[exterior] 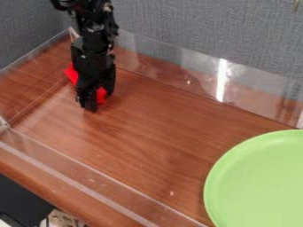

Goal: Put the red object on the green plate

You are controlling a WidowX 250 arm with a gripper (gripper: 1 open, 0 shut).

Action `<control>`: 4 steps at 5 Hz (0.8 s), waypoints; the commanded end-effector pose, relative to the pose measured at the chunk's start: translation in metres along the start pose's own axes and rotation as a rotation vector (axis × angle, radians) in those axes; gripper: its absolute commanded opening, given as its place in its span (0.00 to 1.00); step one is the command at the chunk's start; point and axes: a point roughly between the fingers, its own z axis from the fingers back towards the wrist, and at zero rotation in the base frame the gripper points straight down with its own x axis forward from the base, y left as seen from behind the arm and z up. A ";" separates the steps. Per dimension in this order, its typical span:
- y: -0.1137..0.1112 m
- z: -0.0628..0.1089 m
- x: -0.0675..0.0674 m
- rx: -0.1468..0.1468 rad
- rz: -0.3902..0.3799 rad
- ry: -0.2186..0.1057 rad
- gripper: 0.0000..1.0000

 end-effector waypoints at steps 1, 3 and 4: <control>-0.006 0.006 0.031 -0.026 0.006 -0.009 0.00; -0.017 -0.001 0.043 -0.037 -0.094 0.008 0.00; -0.019 -0.001 0.045 -0.036 -0.101 0.011 0.00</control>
